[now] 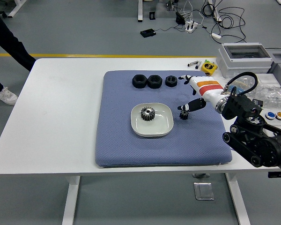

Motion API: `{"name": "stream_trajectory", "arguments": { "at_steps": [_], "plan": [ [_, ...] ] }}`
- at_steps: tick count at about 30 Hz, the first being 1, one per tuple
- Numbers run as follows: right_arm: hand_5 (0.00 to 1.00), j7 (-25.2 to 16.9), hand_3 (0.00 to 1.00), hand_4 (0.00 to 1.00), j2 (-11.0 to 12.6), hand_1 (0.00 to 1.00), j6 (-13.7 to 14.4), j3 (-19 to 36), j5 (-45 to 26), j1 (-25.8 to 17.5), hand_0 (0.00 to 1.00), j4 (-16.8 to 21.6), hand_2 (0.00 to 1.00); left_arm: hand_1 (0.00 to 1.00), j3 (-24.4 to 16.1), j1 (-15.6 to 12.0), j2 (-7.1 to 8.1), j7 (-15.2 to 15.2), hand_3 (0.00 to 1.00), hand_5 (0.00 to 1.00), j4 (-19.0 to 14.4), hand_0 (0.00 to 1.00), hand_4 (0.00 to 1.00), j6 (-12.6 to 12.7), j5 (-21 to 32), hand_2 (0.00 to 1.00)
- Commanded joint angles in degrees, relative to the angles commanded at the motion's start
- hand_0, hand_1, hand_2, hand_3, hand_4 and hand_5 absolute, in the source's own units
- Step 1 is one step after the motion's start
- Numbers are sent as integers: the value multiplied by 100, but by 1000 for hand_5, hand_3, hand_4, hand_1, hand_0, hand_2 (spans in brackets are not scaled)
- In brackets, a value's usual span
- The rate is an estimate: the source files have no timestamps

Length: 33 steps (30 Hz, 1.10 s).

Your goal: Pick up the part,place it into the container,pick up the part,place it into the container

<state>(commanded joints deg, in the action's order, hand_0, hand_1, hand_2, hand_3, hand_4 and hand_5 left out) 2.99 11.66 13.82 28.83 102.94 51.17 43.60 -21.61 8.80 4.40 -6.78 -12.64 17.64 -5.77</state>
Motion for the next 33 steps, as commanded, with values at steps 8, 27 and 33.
{"name": "stream_trajectory", "arguments": {
  "at_steps": [8,27,33],
  "plan": [
    [378,-264,625,897,-67,374,178,-299,-282,-115,200,-212,642,548,-55,-44,-28,-37,593,559,-9,527,586,-4,-112,658],
    [370,-257,591,858,-473,371,167,-1157,-649,307,192,-1024,615,551,-27,13,-29,-30,594,559,-25,530,586,-7,-87,656],
    [363,-242,587,842,-518,375,95,-1360,-847,381,190,-1371,613,551,-9,58,-21,-28,593,559,-30,530,586,-9,-89,658]
  ]
}}
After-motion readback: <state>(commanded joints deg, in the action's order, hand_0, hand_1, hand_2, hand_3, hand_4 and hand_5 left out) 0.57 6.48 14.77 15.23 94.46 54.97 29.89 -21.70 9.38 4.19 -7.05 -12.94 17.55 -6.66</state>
